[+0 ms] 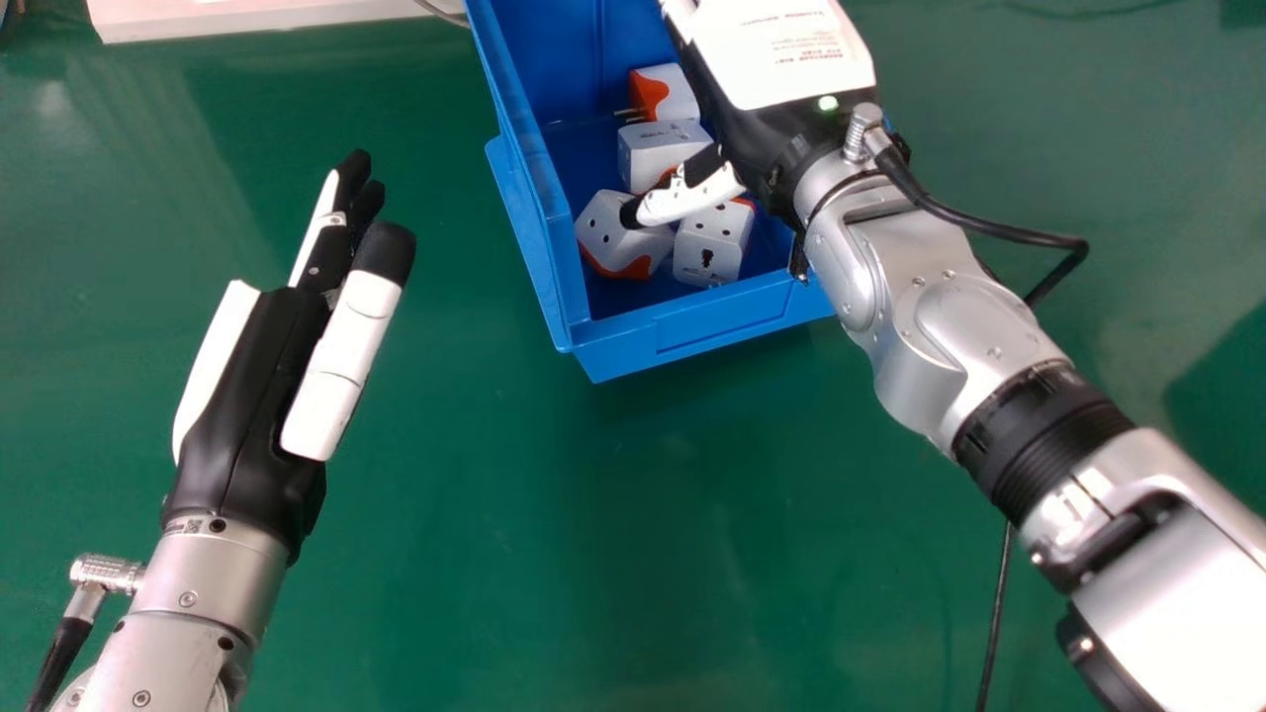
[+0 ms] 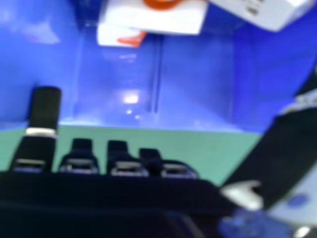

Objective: Pick all objects and put in blue box

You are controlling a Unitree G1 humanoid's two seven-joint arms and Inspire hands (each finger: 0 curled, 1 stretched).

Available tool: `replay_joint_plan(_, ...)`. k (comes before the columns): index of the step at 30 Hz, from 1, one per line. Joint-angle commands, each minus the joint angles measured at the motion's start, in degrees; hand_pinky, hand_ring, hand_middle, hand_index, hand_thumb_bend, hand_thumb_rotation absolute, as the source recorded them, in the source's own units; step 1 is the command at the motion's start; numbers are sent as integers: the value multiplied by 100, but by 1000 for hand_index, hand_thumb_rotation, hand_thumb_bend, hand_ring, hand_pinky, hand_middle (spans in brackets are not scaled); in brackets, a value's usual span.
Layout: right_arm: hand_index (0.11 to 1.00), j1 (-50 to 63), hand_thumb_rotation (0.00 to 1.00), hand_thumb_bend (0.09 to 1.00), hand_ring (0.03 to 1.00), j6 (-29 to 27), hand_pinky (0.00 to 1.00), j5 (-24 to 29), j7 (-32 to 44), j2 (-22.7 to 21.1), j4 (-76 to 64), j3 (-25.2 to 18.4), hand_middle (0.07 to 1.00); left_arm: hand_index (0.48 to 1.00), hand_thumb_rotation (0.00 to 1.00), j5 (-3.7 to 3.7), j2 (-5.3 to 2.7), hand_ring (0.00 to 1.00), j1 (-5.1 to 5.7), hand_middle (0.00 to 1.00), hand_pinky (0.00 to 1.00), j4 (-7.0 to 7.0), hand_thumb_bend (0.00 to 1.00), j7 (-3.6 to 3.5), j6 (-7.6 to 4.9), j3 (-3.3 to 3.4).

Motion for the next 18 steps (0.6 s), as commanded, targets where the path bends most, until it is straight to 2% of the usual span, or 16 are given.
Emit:
replay_joint_plan(1, 1000, 13, 424, 634, 1000, 107, 999, 37, -50, -115, -361, -163, 1000, 1000, 1000, 36, 62, 1000, -91, 1000, 969, 15, 798, 23, -157, 5)
replay_joint_plan(6, 1000, 361, 377, 625, 1000, 237, 1000, 16, 0, -185, -1098, -300, 1000, 1000, 1000, 27, 93, 1000, -212, 1000, 970, 219, 788, -7, -216, 46)
replay_joint_plan(10, 1000, 773, 333, 610, 1000, 314, 994, -26, 10, -274, -1827, -401, 1000, 1000, 1000, 12, 127, 1000, -315, 1000, 969, 370, 784, -12, -263, 54)
replay_joint_plan(16, 1000, 1914, 298, 561, 1000, 607, 978, -169, 193, -451, -3614, -609, 1000, 1000, 1000, -13, 184, 1000, -472, 1000, 966, 650, 800, -58, -405, 65)
replay_joint_plan(18, 1000, 2356, 297, 543, 1000, 763, 977, -277, 279, -455, -4268, -667, 1000, 1000, 1000, -23, 196, 1000, -498, 1000, 965, 703, 802, -76, -442, 74)
